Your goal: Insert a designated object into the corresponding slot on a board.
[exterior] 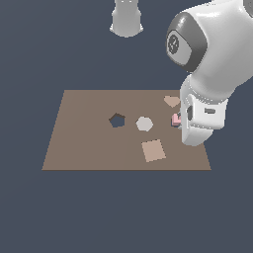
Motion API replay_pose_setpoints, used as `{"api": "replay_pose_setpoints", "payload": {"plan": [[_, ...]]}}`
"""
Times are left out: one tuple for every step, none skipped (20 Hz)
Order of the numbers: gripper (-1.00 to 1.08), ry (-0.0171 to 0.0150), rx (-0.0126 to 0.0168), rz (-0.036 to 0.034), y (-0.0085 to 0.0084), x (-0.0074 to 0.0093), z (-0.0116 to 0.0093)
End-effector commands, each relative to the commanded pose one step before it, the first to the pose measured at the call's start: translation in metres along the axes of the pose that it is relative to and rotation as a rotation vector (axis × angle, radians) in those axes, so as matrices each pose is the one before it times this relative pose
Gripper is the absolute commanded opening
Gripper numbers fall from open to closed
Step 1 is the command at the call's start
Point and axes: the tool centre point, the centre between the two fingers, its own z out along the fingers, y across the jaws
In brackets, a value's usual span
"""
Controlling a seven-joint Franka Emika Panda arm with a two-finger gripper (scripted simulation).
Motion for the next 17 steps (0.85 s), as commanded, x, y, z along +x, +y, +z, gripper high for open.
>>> {"api": "replay_pose_setpoints", "payload": {"plan": [[-1.0, 0.00005, -0.00007, -0.00019, 0.00001, 0.00005, 0.00041], [-1.0, 0.0, 0.0, 0.0, 0.00007, -0.00007, 0.00133], [-1.0, 0.00002, -0.00067, -0.00018, 0.00004, -0.00002, 0.00183], [-1.0, 0.00001, -0.00046, -0.00017, 0.00008, -0.00008, 0.00262], [-1.0, 0.0, 0.0, 0.0, 0.0001, -0.00014, 0.00222], [-1.0, 0.0, -0.00045, -0.00018, -0.00001, 0.00001, 0.00107], [-1.0, 0.0, 0.0, 0.0, 0.00002, -0.00003, 0.00044], [1.0, 0.0, 0.0, 0.0, 0.0, 0.0, 0.0], [1.0, 0.0, 0.0, 0.0, 0.0, 0.0, 0.0], [1.0, 0.0, 0.0, 0.0, 0.0, 0.0, 0.0], [1.0, 0.0, 0.0, 0.0, 0.0, 0.0, 0.0], [1.0, 0.0, 0.0, 0.0, 0.0, 0.0, 0.0], [1.0, 0.0, 0.0, 0.0, 0.0, 0.0, 0.0], [1.0, 0.0, 0.0, 0.0, 0.0, 0.0, 0.0], [1.0, 0.0, 0.0, 0.0, 0.0, 0.0, 0.0], [1.0, 0.0, 0.0, 0.0, 0.0, 0.0, 0.0], [1.0, 0.0, 0.0, 0.0, 0.0, 0.0, 0.0]]}}
